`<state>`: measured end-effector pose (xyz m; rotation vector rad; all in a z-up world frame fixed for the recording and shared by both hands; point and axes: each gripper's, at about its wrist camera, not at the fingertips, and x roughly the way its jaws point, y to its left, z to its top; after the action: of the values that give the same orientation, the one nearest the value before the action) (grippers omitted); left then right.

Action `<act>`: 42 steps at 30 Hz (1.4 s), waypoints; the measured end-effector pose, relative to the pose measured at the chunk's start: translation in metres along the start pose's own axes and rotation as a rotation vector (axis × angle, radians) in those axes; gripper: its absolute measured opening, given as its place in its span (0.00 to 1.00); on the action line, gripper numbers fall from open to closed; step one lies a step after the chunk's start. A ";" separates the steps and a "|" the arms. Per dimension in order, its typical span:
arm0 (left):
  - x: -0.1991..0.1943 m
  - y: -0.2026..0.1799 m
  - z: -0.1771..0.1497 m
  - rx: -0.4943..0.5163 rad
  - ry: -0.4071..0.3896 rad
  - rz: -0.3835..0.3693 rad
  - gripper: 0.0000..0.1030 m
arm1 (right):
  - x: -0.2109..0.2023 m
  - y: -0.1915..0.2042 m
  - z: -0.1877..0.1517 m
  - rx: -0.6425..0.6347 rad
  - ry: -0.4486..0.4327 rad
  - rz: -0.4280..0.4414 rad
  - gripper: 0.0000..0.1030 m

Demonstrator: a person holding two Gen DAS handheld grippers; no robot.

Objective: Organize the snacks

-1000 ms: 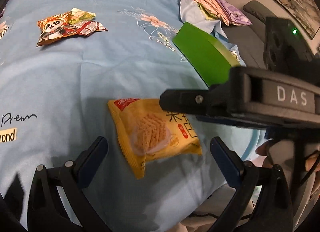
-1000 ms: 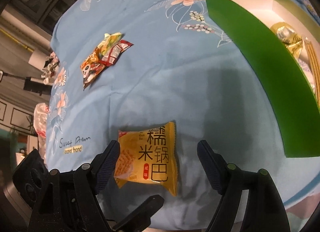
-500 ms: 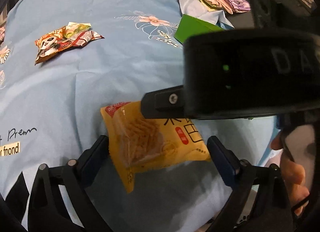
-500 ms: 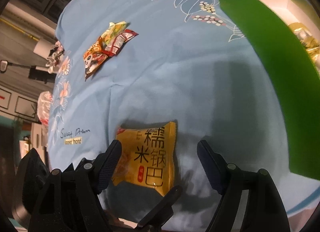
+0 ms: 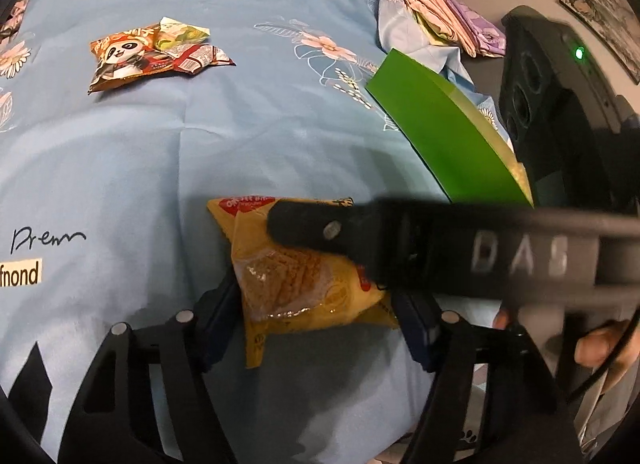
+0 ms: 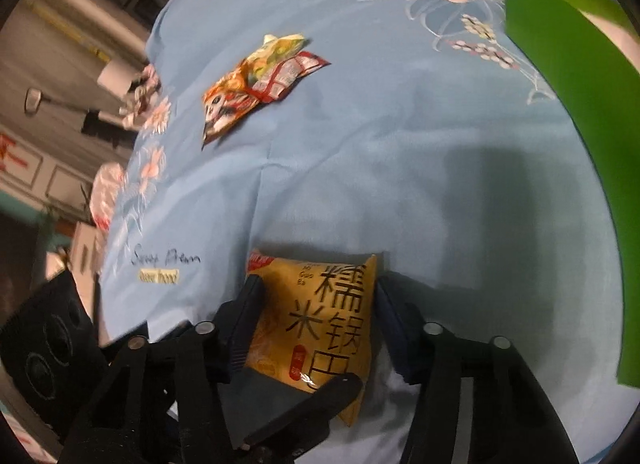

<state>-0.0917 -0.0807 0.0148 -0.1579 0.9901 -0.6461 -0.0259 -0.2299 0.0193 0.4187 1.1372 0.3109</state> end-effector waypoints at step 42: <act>0.057 -0.201 0.071 0.371 -0.005 -0.163 0.63 | -0.177 -0.130 0.005 0.300 -0.514 -0.143 0.46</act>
<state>-0.0996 -0.2860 0.0947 0.0879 0.8415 -0.9670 -0.0873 -0.4238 0.1027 0.6352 0.7011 -0.0965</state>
